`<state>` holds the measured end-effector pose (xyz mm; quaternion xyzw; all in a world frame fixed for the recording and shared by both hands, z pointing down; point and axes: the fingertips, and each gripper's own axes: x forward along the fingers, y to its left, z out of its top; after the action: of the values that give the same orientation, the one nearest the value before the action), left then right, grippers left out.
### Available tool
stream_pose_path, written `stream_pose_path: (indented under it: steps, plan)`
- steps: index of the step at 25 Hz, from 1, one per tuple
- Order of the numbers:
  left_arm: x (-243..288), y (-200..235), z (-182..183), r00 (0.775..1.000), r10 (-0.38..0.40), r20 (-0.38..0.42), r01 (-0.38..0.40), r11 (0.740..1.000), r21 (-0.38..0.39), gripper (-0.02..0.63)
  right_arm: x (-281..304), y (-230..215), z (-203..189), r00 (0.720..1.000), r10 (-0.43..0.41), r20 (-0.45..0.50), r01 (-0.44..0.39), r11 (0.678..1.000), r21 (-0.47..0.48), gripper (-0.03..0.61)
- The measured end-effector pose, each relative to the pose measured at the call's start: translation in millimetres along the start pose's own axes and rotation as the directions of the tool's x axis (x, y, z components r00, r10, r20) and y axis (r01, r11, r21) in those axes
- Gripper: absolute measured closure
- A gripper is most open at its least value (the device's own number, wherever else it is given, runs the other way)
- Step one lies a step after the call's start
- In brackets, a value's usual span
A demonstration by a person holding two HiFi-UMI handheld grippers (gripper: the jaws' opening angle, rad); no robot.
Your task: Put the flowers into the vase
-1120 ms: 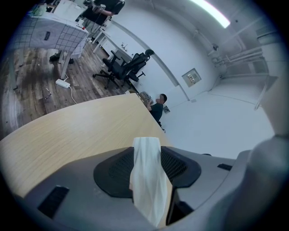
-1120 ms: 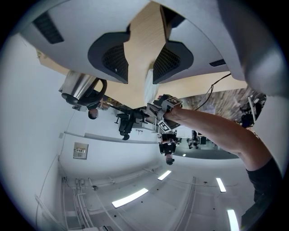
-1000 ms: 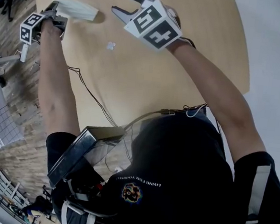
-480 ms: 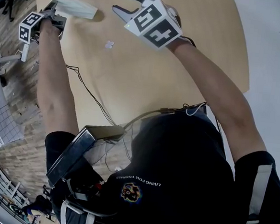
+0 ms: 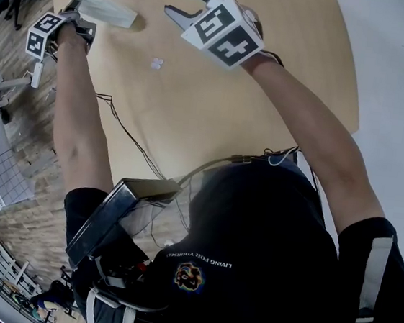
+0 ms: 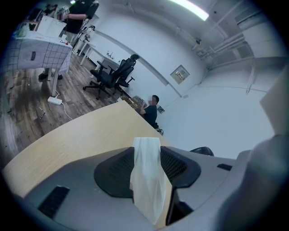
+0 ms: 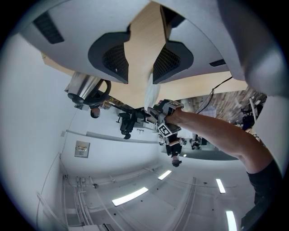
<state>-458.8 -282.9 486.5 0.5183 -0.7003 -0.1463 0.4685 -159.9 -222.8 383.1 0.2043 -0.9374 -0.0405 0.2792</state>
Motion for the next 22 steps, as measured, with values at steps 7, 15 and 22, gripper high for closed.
stream_pose_path:
  steps: [7, 15, 22]
  plan:
    - [-5, -14, 10, 0.999, -0.002, 0.043, -0.004, 0.99, 0.143, 0.428, -1, 1, -1, 1.0, -0.001, 0.0, 0.001, 1.0, -0.003, 0.416]
    - [-11, -27, 16, 0.996, -0.007, 0.088, -0.018, 0.96, 0.28, 0.43, -3, 1, 3, 1.0, -0.006, 0.01, 0.006, 1.0, -0.001, 0.416]
    - [-20, -42, 17, 0.991, 0.006, 0.135, -0.065, 0.899, 0.434, 0.43, -8, 3, 6, 1.0, -0.014, 0.014, 0.014, 1.0, -0.003, 0.416]
